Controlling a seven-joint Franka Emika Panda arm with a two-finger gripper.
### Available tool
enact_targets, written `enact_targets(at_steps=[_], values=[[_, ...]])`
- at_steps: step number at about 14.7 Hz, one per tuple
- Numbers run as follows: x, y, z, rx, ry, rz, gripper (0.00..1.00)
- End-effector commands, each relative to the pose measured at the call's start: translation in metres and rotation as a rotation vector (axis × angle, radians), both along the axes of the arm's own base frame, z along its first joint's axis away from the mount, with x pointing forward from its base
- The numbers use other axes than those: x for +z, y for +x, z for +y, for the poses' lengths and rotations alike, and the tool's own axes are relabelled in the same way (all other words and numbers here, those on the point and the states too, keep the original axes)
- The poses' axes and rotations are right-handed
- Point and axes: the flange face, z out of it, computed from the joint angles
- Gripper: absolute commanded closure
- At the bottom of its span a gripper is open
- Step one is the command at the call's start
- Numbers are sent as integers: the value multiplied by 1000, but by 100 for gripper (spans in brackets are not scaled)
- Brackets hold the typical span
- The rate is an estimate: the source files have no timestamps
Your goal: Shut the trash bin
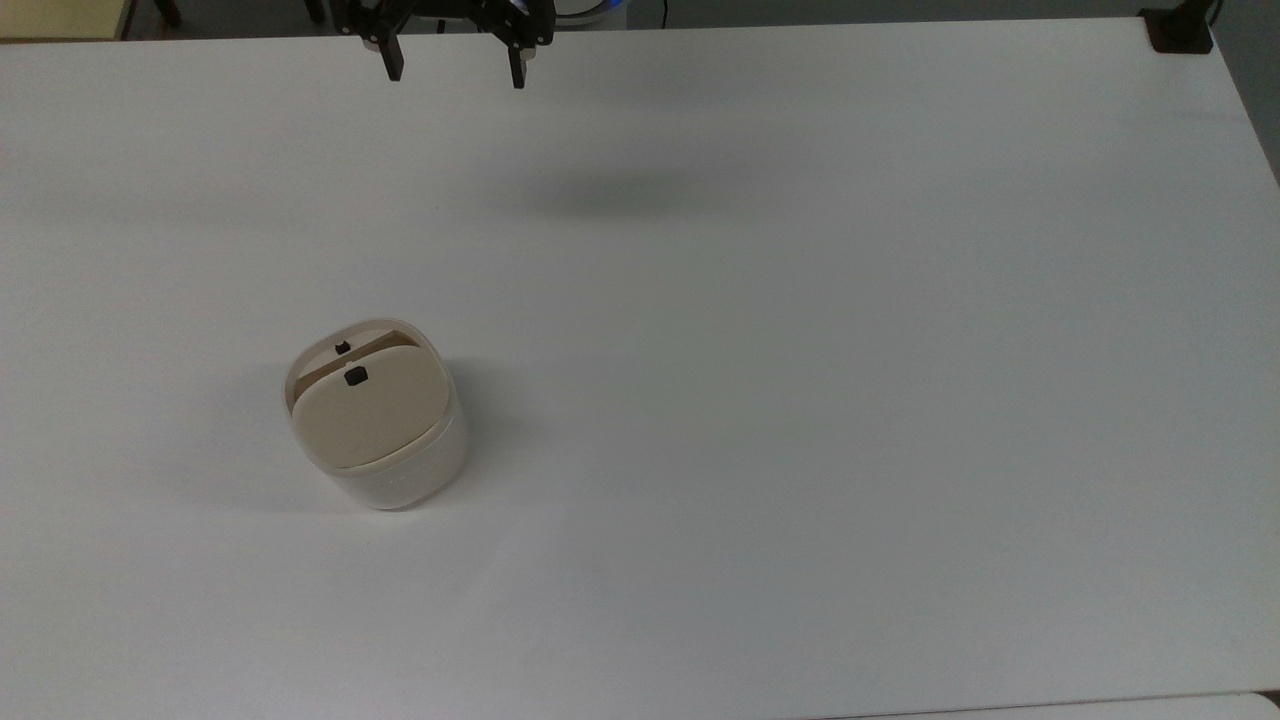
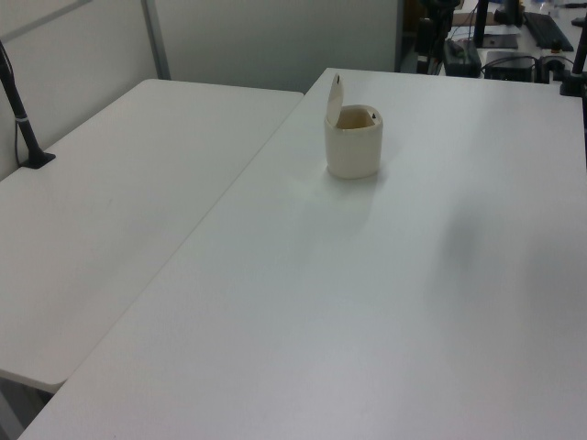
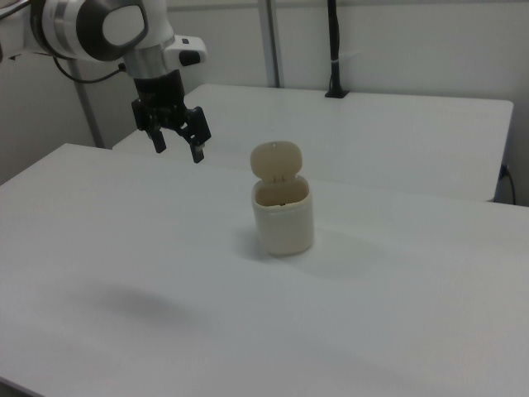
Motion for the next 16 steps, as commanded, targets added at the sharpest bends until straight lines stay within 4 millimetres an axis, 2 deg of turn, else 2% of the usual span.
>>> enact_targets(at_steps=[1,11,14,16], values=[[4,-9,-3,12,-7,5,0],[3,-6,-5,6,-5,-4,0],[-1,13,-7,-21,-16,-91,0],[-7,24,-6,-116,-7,-119,8]])
